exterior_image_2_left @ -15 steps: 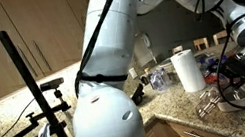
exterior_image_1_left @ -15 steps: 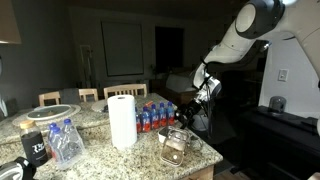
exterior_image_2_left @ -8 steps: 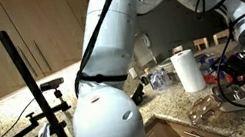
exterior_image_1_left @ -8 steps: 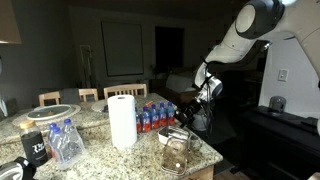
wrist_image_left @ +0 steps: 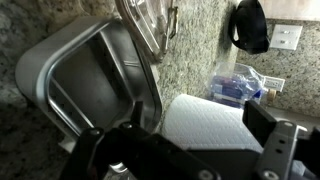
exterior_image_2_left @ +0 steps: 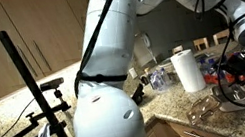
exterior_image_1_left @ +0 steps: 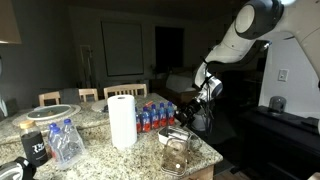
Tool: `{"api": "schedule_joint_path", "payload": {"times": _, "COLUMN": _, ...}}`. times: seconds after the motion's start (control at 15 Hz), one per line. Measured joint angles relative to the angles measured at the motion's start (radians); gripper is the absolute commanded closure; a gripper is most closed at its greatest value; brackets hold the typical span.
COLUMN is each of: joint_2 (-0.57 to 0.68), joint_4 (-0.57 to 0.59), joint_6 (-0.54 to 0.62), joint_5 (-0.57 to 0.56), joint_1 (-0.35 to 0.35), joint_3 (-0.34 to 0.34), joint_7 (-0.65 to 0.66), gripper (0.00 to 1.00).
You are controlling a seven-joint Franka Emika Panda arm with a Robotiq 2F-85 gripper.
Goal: Take the lid off of the bowl
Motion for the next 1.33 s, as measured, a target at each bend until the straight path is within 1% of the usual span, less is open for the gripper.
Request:
{"api": "schedule_joint_path", "payload": {"times": 0.2, "joint_2": -0.007, "joint_4": 0.0, "joint_6": 0.023, "joint_5": 0.0, "joint_1": 0.006, "joint_3": -0.005, "joint_7": 0.0, "gripper": 0.0}}
{"api": "schedule_joint_path", "payload": {"times": 0.4, "joint_2": -0.043, "joint_4": -0.002, "joint_6": 0.069, "joint_5": -0.006, "joint_1": 0.027, "joint_3": -0.016, "joint_7": 0.0, "gripper": 0.0}}
{"api": "schedule_joint_path", "payload": {"times": 0.6, "joint_2": -0.118, "joint_4": -0.017, "joint_6": 0.12, "joint_5": -0.075, "joint_1": 0.064, "joint_3": -0.032, "joint_7": 0.001, "gripper": 0.0}}
{"api": "schedule_joint_path", "payload": {"times": 0.73, "joint_2": -0.185, "joint_4": -0.045, "joint_6": 0.157, "joint_5": -0.166, "joint_1": 0.096, "joint_3": -0.043, "joint_7": 0.013, "gripper": 0.0}}
{"api": "schedule_joint_path", "payload": {"times": 0.87, "joint_2": -0.259, "joint_4": -0.084, "joint_6": 0.174, "joint_5": -0.283, "joint_1": 0.124, "joint_3": -0.047, "joint_7": 0.048, "gripper": 0.0}}
{"api": "schedule_joint_path", "payload": {"times": 1.13, "joint_2": -0.434, "joint_4": -0.178, "joint_6": 0.174, "joint_5": -0.556, "joint_1": 0.171, "joint_3": -0.045, "joint_7": 0.166, "gripper": 0.0}}
{"api": "schedule_joint_path", "payload": {"times": 1.27, "joint_2": -0.536, "joint_4": -0.231, "joint_6": 0.174, "joint_5": -0.676, "joint_1": 0.184, "joint_3": -0.038, "joint_7": 0.188, "gripper": 0.0}}
{"api": "schedule_joint_path", "payload": {"times": 1.33, "joint_2": -0.588, "joint_4": -0.257, "joint_6": 0.174, "joint_5": -0.712, "joint_1": 0.188, "joint_3": -0.036, "joint_7": 0.188, "gripper": 0.0}}
